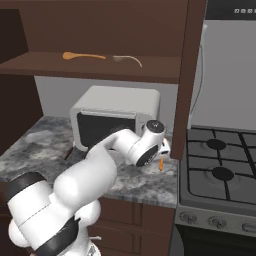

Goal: Organize the utensils by type. Pick up the wooden spoons from the counter and place them in the open cabinet. Then pick up the metallic utensils from the counter and place them in the open drawer.

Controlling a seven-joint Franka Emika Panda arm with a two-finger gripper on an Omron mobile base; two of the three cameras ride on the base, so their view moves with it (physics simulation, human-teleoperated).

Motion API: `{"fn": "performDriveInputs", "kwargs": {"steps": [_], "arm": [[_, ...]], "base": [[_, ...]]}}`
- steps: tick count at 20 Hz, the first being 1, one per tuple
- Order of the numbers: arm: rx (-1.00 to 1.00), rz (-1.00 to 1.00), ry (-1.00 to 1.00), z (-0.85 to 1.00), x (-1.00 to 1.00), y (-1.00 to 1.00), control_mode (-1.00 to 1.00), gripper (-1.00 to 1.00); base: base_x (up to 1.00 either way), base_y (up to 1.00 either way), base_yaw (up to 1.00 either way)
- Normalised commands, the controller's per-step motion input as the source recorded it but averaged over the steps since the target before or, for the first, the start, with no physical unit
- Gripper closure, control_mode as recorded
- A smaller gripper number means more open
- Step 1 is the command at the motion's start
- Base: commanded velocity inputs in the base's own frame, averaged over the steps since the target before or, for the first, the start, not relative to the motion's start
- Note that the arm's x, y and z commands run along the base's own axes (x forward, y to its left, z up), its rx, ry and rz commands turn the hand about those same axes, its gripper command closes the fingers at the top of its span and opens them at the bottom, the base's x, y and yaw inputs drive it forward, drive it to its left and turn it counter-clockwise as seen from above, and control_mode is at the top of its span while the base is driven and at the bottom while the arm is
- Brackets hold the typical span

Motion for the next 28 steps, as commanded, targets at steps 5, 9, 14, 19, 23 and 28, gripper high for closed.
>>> {"fn": "performDriveInputs", "kwargs": {"steps": [5, 9, 14, 19, 23, 28], "arm": [[0.0, 0.0, 0.0, -0.13, 0.22, -0.13, -1.0, -1.0], [0.0, 0.0, 0.0, -0.25, 0.02, -0.09, -1.0, -1.0], [0.0, 0.0, 0.0, -0.23, 0.03, -0.11, -1.0, -1.0], [0.0, 0.0, -0.05, -0.06, 0.14, -0.02, -1.0, -1.0], [0.0, 0.04, -0.08, -0.01, 0.09, -0.03, -1.0, -1.0], [0.01, 0.04, -0.05, 0.0, 0.13, -0.07, -1.0, -1.0]], "base": [[0.0, 0.0, 0.0], [0.0, 0.0, 0.0], [0.0, 0.0, 0.0], [0.0, 0.0, 0.0], [0.0, 0.0, 0.0], [0.0, 0.0, 0.0]]}}
